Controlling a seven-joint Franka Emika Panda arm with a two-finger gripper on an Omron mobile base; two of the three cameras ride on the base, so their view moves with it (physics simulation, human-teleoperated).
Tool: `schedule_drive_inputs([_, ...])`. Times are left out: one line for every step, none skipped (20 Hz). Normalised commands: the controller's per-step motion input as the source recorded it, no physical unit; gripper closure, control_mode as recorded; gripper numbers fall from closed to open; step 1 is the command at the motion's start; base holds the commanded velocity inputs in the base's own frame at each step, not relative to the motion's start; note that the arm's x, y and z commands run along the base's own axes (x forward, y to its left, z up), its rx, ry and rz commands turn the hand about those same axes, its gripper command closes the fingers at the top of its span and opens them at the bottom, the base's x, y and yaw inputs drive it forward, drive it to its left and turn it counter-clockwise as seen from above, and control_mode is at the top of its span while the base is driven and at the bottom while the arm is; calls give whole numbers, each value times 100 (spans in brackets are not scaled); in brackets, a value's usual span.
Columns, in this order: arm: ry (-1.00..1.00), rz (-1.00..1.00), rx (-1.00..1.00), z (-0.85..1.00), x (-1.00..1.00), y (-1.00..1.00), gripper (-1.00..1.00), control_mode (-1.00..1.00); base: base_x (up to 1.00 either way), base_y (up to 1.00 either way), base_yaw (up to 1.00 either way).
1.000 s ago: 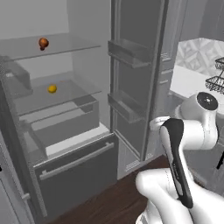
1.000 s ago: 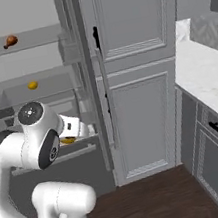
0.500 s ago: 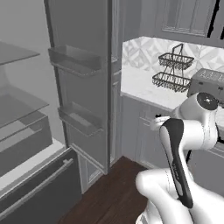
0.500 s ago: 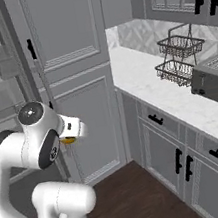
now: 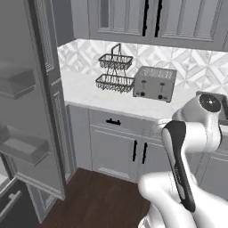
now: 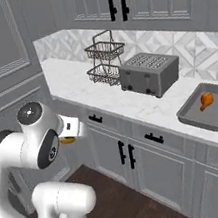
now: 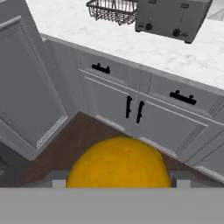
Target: Place one lemon and one chicken drumstick in each tupperware on the nearby counter, to pack two identical lunches.
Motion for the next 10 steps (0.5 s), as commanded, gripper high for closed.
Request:
schedule_drive_inputs([0,0,0,0,0,0,100,100,10,-88,-52])
schedule_drive_inputs([0,0,0,0,0,0,100,100,21,-91,-50])
schedule_drive_inputs([0,0,0,0,0,0,100,100,31,-91,-48])
schedule_drive_inputs([0,0,0,0,0,0,100,100,38,-95,-47])
schedule_drive_inputs([0,0,0,0,0,0,100,100,48,-97,-45])
schedule_drive_inputs([0,0,0,0,0,0,100,100,57,-100,-43])
schedule_drive_inputs([0,0,0,0,0,0,100,100,62,-100,-42])
schedule_drive_inputs([0,0,0,0,0,0,100,100,69,-100,-39])
schedule_drive_inputs([0,0,0,0,0,0,100,100,69,-100,-39])
schedule_drive_inputs([0,0,0,0,0,0,100,100,83,-100,-35])
